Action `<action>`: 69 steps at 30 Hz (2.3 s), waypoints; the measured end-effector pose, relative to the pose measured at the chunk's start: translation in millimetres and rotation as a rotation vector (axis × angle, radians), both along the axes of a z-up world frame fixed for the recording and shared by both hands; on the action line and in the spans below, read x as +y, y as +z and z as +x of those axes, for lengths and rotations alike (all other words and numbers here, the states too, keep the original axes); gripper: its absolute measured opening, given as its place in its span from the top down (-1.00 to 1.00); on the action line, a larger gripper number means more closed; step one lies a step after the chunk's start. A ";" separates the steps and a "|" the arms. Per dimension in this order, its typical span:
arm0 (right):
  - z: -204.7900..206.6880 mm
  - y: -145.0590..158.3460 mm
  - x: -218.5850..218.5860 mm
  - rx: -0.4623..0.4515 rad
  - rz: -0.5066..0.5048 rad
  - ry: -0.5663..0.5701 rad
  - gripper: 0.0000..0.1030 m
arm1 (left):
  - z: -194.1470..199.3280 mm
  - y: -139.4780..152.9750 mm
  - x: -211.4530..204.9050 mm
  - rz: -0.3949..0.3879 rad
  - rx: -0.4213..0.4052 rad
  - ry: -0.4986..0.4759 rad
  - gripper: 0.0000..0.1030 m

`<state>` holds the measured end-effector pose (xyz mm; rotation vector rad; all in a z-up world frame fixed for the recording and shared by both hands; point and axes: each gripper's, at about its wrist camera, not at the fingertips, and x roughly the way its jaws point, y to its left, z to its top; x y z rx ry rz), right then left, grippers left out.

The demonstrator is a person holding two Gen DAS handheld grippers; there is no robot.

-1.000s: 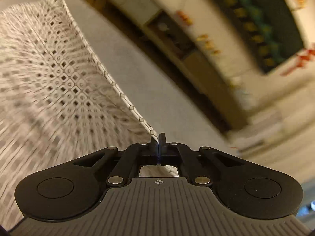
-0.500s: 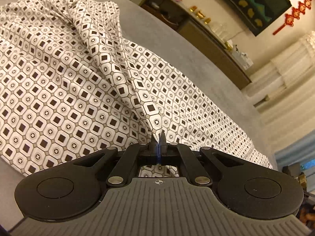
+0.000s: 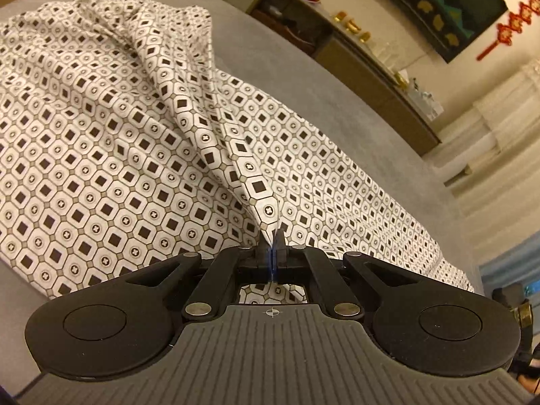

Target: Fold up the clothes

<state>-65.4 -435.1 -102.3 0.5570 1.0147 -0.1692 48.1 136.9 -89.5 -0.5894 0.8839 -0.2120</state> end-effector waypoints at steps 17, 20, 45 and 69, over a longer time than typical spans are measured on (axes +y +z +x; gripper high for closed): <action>-9.2 97.0 29.3 -0.434 -0.345 0.138 0.91 | -0.8 -30.7 12.8 -0.026 0.003 0.007 1.00; -2.9 68.1 23.5 -0.307 -0.354 0.145 0.91 | -0.1 -29.5 8.7 -0.003 -0.007 -0.022 1.00; 21.7 -4.2 35.4 -0.058 -0.481 0.053 0.89 | 24.8 -32.1 191.4 0.058 -0.002 0.403 1.00; 201.7 117.1 452.3 -0.431 -0.314 0.700 -0.46 | 49.4 -33.7 276.1 -0.111 -0.010 0.548 1.00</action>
